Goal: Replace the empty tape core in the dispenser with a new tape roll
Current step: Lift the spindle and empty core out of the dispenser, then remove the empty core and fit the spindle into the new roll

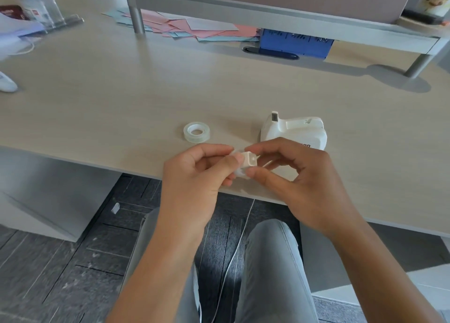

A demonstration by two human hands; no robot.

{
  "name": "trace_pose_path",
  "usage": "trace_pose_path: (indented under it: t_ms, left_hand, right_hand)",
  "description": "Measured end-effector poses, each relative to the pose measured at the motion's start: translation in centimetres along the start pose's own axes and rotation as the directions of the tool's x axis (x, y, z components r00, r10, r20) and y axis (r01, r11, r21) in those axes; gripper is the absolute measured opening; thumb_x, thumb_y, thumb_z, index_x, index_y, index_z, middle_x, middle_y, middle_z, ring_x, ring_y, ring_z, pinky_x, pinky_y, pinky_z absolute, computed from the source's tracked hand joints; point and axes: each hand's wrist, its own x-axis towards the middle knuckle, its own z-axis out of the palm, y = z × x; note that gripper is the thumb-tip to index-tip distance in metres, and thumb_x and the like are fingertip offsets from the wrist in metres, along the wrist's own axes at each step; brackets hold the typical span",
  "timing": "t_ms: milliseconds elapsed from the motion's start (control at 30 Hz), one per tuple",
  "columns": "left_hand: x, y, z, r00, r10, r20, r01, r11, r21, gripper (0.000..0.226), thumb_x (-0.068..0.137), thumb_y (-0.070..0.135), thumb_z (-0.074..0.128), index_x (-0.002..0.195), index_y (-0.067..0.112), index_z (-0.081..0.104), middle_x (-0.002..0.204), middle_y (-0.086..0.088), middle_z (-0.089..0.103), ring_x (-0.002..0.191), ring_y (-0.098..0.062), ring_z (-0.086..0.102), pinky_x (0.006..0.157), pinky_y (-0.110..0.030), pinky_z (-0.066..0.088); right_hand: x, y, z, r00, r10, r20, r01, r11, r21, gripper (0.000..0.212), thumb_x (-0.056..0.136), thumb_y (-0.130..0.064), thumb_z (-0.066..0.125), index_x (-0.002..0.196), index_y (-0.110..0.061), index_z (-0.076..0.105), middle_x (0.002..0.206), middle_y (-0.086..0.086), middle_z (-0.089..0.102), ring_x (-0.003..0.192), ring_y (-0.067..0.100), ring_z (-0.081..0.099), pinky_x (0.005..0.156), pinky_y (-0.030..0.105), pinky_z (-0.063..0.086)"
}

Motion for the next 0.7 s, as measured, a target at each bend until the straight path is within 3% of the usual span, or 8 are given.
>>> trace_pose_path:
  t_ms: [167,333,533,633,700]
  left_hand:
    - [1.0,0.0,-1.4,0.991,0.105,-0.077,-0.089,0.978,0.190,0.010,0.084,0.012,0.082,0.094,0.013,0.082,0.069,0.000,0.079,0.057,-0.004,0.069,0.059,-0.017,0.053]
    - [2.0,0.3,-2.3,0.947,0.293,-0.135,-0.174,0.816,0.552,0.009,0.082,0.027,0.083,0.090,0.023,0.081,0.077,0.009,0.081,0.072,-0.006,0.074,0.076,-0.027,0.057]
    - [3.1,-0.3,-2.1,0.918,0.397,-0.010,-0.264,0.631,0.730,0.019,0.088,0.038,0.075,0.093,0.021,0.080,0.080,0.005,0.080,0.078,-0.022,0.072,0.075,-0.042,0.057]
    - [3.7,-0.6,-2.4,0.882,0.470,0.039,-0.318,0.530,0.786,0.015,0.092,0.026,0.070,0.101,0.018,0.078,0.092,-0.001,0.076,0.088,-0.028,0.067,0.077,-0.046,0.055]
    - [4.4,-0.6,-2.7,0.872,0.488,0.040,-0.301,0.470,0.830,0.023,0.090,0.010,0.068,0.111,0.016,0.075,0.106,-0.005,0.070,0.102,-0.031,0.061,0.081,-0.045,0.053]
  right_hand:
    - [1.2,0.1,1.8,0.999,0.039,-0.003,-0.039,0.998,0.044,0.015,0.090,-0.014,0.081,0.103,-0.019,0.076,0.093,-0.010,0.079,0.084,0.004,0.072,0.080,0.014,0.053]
    - [2.7,0.6,3.3,0.969,0.215,-0.120,-0.199,0.971,0.133,0.010,0.089,-0.013,0.080,0.094,-0.020,0.075,0.085,-0.001,0.075,0.072,0.020,0.067,0.067,0.021,0.055]
    - [3.9,1.2,4.0,0.961,0.231,-0.154,-0.226,0.973,0.049,0.019,0.091,-0.015,0.075,0.109,-0.022,0.078,0.081,-0.013,0.068,0.062,0.001,0.054,0.062,0.010,0.046]
    - [3.7,1.4,4.0,0.957,0.246,-0.153,-0.239,0.969,0.059,0.019,0.092,-0.014,0.074,0.107,-0.024,0.079,0.082,-0.012,0.069,0.065,0.004,0.056,0.063,0.013,0.048]
    - [3.5,1.4,3.8,0.955,0.252,-0.156,-0.244,0.967,0.070,0.018,0.092,-0.014,0.074,0.107,-0.024,0.079,0.083,-0.011,0.070,0.066,0.006,0.056,0.065,0.013,0.049]
